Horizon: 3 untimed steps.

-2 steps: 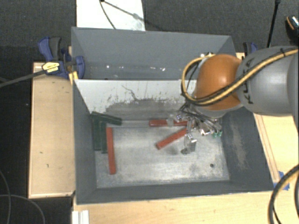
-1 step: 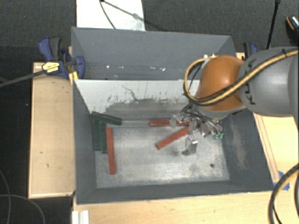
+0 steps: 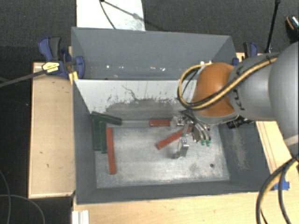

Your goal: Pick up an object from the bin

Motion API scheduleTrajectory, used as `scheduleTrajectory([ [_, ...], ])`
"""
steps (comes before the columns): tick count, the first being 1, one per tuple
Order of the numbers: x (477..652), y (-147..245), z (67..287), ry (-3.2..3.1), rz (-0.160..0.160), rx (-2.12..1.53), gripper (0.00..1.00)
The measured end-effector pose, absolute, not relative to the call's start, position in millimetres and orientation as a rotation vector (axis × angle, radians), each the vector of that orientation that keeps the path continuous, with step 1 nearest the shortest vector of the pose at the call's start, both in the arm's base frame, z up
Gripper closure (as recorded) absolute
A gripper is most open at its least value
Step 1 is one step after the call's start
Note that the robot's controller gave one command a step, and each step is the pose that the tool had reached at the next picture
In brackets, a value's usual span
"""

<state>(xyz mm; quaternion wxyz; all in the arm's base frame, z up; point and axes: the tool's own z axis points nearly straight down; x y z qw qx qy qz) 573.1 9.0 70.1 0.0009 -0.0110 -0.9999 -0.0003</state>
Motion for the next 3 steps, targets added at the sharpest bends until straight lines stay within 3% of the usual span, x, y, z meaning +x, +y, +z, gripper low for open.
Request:
scheduleTrajectory([
  [1,582.3,32,71,-3.145,-0.002,-0.088,0.0],
  [2,582.4,31,71,-3.145,0.0,-0.086,1.0],
  [3,584.9,31,148,-3.151,-0.002,-0.079,1.0],
])
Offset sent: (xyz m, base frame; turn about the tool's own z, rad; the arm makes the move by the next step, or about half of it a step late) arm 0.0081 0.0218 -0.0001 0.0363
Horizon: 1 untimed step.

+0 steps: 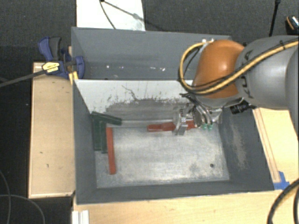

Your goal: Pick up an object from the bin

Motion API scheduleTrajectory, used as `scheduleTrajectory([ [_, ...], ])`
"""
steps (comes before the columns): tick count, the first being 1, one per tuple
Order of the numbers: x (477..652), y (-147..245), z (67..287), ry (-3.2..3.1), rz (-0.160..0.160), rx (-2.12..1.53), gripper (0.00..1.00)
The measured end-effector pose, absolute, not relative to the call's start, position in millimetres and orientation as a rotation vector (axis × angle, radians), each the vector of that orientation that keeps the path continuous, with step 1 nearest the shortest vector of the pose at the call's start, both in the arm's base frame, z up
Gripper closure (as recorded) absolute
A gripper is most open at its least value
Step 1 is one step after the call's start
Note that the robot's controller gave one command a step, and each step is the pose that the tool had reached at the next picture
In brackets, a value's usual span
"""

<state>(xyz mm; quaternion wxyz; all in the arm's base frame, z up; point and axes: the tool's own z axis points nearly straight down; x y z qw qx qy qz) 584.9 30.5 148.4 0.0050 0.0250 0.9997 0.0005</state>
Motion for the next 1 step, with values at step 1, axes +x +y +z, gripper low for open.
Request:
scheduleTrajectory([
  [1,586.5,30.4,170.2,3.134,0.001,0.073,1.0],
])
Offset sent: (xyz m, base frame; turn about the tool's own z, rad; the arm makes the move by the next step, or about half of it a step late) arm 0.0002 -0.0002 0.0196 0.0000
